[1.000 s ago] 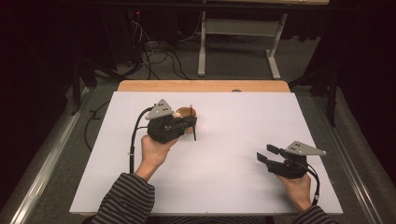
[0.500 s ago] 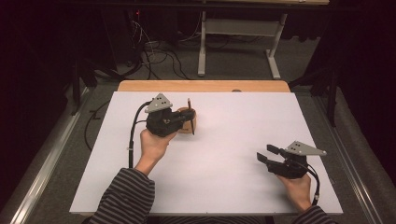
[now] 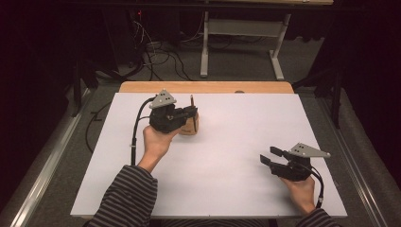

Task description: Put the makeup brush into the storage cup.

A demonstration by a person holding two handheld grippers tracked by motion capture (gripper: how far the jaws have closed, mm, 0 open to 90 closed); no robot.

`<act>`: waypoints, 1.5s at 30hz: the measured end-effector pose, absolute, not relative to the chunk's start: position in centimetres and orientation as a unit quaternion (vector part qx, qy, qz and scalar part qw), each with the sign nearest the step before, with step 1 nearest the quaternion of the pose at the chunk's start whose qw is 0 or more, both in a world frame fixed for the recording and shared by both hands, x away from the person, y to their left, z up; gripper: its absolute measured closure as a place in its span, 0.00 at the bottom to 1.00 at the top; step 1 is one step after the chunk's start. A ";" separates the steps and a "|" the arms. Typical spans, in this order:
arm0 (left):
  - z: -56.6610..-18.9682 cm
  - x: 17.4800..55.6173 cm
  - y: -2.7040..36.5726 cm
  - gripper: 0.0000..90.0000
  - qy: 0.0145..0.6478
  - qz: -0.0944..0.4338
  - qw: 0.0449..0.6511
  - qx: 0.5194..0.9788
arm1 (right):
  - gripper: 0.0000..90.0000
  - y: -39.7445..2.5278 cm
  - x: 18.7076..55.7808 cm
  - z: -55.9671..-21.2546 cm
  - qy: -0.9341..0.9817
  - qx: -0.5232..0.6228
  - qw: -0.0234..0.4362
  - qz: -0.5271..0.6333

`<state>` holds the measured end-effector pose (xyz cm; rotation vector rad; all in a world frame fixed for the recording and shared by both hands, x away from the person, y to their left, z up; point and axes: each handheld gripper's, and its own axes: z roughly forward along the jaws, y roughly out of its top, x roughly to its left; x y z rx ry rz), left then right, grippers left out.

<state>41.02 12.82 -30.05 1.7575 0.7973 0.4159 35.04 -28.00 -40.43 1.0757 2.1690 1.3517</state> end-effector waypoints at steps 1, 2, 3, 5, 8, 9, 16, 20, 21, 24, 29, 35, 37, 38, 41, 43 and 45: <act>-30.0 41.1 12.8 0.93 0.337 0.177 0.550 0.743 | 0.49 -28.0 35.0 -40.4 0.768 0.383 0.182 0.479; -29.9 41.2 12.8 0.93 0.339 0.179 0.550 0.742 | 0.49 -28.0 35.0 -40.4 0.768 0.383 0.183 0.479; -29.8 41.4 12.9 0.93 0.339 0.180 0.550 0.741 | 0.49 -28.0 35.0 -40.4 0.768 0.384 0.182 0.479; -29.6 41.6 12.9 0.93 0.342 0.183 0.551 0.739 | 0.49 -28.0 35.0 -40.4 0.768 0.383 0.182 0.479; -29.4 41.9 12.9 0.93 0.345 0.188 0.548 0.739 | 0.49 -28.0 35.0 -40.4 0.769 0.383 0.182 0.479; -29.4 42.1 12.9 0.93 0.345 0.190 0.547 0.739 | 0.49 -28.0 35.0 -40.4 0.769 0.383 0.182 0.479; -29.2 43.0 13.0 0.93 0.355 0.198 0.541 0.736 | 0.49 -28.1 35.1 -40.4 0.768 0.383 0.182 0.481; -29.3 43.3 13.1 0.92 0.359 0.205 0.537 0.735 | 0.49 -28.1 35.1 -40.4 0.768 0.381 0.182 0.481; -29.3 43.4 13.0 0.92 0.361 0.202 0.538 0.735 | 0.49 -28.1 35.1 -40.4 0.769 0.381 0.182 0.481; -29.4 43.8 13.0 0.92 0.364 0.205 0.534 0.735 | 0.49 -28.1 35.1 -40.4 0.769 0.381 0.182 0.480; -29.5 44.5 12.7 0.92 0.368 0.209 0.525 0.738 | 0.49 -28.1 35.1 -40.4 0.768 0.383 0.181 0.480; -29.6 45.4 12.4 0.92 0.375 0.211 0.516 0.741 | 0.49 -28.1 35.0 -40.4 0.769 0.382 0.181 0.480; -29.8 45.6 12.3 0.92 0.377 0.213 0.510 0.743 | 0.49 -28.1 35.0 -40.4 0.769 0.381 0.181 0.480; -29.8 45.7 12.2 0.92 0.378 0.214 0.508 0.744 | 0.49 -28.1 35.0 -40.4 0.769 0.382 0.181 0.480; -30.1 46.1 12.2 0.92 0.382 0.216 0.502 0.746 | 0.49 -28.1 35.0 -40.4 0.769 0.382 0.181 0.480; -30.3 46.3 12.2 0.92 0.386 0.216 0.498 0.746 | 0.49 -28.1 35.1 -40.4 0.769 0.381 0.181 0.480; -30.4 46.5 12.2 0.92 0.388 0.218 0.490 0.750 | 0.49 -28.1 35.1 -40.5 0.769 0.381 0.181 0.481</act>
